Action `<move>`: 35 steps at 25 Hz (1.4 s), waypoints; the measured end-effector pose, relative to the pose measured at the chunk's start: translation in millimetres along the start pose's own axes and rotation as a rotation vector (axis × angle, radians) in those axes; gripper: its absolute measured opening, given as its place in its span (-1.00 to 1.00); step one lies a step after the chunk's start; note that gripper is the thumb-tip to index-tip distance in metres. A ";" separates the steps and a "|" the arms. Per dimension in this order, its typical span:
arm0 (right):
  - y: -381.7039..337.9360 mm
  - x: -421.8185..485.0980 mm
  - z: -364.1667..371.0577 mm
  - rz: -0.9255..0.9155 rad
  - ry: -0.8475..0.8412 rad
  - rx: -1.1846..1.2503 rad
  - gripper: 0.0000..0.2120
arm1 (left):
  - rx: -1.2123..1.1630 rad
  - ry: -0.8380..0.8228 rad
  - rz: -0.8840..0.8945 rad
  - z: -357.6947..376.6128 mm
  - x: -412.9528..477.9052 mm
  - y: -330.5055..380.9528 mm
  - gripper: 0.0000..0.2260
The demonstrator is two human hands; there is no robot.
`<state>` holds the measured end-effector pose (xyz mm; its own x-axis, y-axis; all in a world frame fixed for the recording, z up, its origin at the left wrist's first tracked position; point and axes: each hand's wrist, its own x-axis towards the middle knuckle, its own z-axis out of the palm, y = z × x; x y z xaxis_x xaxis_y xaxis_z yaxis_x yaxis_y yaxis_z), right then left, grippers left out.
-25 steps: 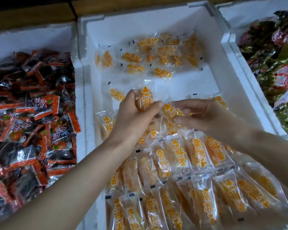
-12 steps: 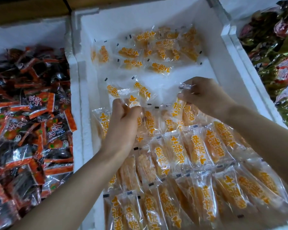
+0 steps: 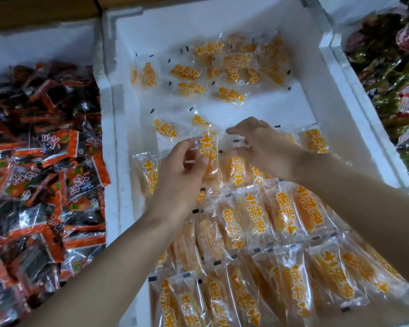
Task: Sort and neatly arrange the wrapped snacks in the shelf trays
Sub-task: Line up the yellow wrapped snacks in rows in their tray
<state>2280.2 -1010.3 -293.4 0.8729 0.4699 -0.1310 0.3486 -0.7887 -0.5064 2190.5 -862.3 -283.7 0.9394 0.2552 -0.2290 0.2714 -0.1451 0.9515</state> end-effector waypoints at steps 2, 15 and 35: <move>-5.7 -11.0 -3.6 -0.003 0.108 0.237 -0.66 | -0.003 -0.029 0.025 1.7 1.0 0.1 -0.71; 9.9 -37.7 -32.6 0.336 0.179 0.973 -0.85 | 0.261 -0.240 0.326 37.2 31.3 10.4 -0.50; 31.7 1.0 -8.0 0.013 0.003 0.029 -0.74 | 1.188 -0.203 0.760 11.5 35.4 -26.1 -0.57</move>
<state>2294.9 -1038.0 -302.8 0.8782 0.4589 -0.1350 0.3275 -0.7826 -0.5294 2219.0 -860.5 -319.1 0.9195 -0.3710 0.1296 -0.3876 -0.9107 0.1429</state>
